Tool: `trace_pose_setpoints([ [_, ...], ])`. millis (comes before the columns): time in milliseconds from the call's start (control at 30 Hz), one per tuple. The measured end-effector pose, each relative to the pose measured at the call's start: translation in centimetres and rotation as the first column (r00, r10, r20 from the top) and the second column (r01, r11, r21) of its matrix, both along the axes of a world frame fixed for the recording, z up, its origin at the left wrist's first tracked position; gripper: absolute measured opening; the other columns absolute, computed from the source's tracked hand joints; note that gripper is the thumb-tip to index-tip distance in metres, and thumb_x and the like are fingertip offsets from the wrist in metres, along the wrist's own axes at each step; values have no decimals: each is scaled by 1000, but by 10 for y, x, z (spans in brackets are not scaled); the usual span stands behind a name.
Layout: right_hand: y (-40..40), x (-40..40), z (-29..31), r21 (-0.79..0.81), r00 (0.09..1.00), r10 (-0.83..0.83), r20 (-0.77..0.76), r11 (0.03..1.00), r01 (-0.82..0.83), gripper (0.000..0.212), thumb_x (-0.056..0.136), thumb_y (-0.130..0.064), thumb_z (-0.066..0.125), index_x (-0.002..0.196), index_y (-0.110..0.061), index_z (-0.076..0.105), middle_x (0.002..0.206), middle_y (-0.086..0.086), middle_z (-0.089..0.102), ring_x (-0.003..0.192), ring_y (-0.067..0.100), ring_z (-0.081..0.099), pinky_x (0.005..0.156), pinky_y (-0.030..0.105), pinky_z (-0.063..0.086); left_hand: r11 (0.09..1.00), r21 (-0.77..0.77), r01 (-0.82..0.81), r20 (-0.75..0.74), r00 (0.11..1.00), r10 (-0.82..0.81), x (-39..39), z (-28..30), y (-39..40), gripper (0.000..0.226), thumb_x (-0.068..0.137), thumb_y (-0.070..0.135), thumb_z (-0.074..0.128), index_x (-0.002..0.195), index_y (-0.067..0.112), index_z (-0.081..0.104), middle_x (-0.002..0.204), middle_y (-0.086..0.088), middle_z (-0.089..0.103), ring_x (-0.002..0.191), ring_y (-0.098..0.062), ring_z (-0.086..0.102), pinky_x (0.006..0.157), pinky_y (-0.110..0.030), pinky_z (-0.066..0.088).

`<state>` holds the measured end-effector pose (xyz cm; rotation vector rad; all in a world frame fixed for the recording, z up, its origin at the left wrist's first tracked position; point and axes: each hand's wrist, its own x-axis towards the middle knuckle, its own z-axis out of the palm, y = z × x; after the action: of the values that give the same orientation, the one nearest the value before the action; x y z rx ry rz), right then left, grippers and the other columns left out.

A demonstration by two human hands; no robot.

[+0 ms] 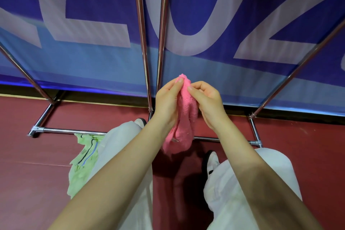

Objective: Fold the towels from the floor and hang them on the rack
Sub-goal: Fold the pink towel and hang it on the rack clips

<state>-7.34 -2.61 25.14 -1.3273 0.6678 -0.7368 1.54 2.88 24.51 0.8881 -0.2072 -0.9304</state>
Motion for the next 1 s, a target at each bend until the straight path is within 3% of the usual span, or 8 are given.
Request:
trace_pose_setpoints([
  [167, -1, -8, -13, -205, 974, 38, -222, 975, -85, 19, 89, -4, 63, 73, -14, 59, 52, -15, 55, 51, -4, 45, 54, 12, 37, 988, 64, -140, -52, 988, 143, 34, 0, 2, 17, 95, 12, 57, 106, 3, 66, 93, -7, 67, 82, -14, 64, 84, -28, 51],
  [300, 5, -18, -29, -223, 958, 91, -271, 963, -154, 19, 88, -5, 64, 73, -15, 59, 63, -5, 57, 59, 4, 47, 58, 17, 38, 974, 107, -199, -85, 974, 208, 55, 3, 8, 34, 94, 19, 60, 121, -2, 63, 105, -11, 65, 92, -18, 61, 88, -31, 51],
  [433, 7, -32, -45, -234, 939, 70, -336, 960, -155, 12, 87, -7, 65, 82, -17, 63, 69, 0, 61, 65, 7, 51, 62, 18, 41, 964, 65, -258, -118, 957, 264, 74, 10, 19, 16, 95, 16, 58, 101, 5, 68, 82, -2, 69, 74, -11, 65, 75, -25, 55],
  [600, 10, -51, -61, -289, 915, 1, -405, 949, -129, 14, 86, -11, 69, 98, -12, 62, 55, -4, 49, 49, 0, 40, 51, 10, 33, 948, -17, -316, -134, 941, 311, 101, 7, 32, 10, 96, 11, 57, 93, 7, 65, 82, -3, 66, 75, -13, 63, 75, -25, 54],
  [767, 7, -62, -80, -446, 737, -68, -672, 832, -330, 39, 87, -30, 68, 124, -22, 58, 63, -7, 56, 58, 3, 50, 55, 13, 34, 929, -31, -368, -166, 919, 358, 109, 13, 41, 12, 96, 11, 56, 100, 5, 66, 81, -1, 70, 75, -10, 67, 78, -24, 55],
  [867, 4, -64, -88, -470, 596, -132, -792, 754, -458, 36, 88, -42, 62, 120, -24, 62, 95, -3, 71, 88, 16, 65, 71, 25, 43, 937, 1, -349, -33, 937, 348, 105, 14, 46, 13, 95, 12, 57, 100, 8, 68, 82, 3, 70, 78, -8, 66, 77, -23, 54],
  [933, -1, -64, -91, -463, 578, -161, -800, 779, -424, 27, 87, -41, 64, 106, -22, 66, 89, -3, 70, 83, 17, 64, 70, 28, 44, 938, 75, -338, 244, 919, 311, 102, 13, 50, 13, 95, 17, 57, 89, 17, 69, 79, 10, 68, 79, -6, 62, 78, -23, 50],
  [1000, -11, -65, -93, -413, 610, -155, -777, 857, -307, 15, 83, -32, 70, 90, -19, 66, 73, -4, 64, 72, 16, 58, 65, 28, 41, 921, 142, -363, 538, 809, 236, 101, 13, 53, 13, 96, 21, 57, 90, 20, 68, 85, 13, 67, 84, -2, 61, 85, -21, 47],
])
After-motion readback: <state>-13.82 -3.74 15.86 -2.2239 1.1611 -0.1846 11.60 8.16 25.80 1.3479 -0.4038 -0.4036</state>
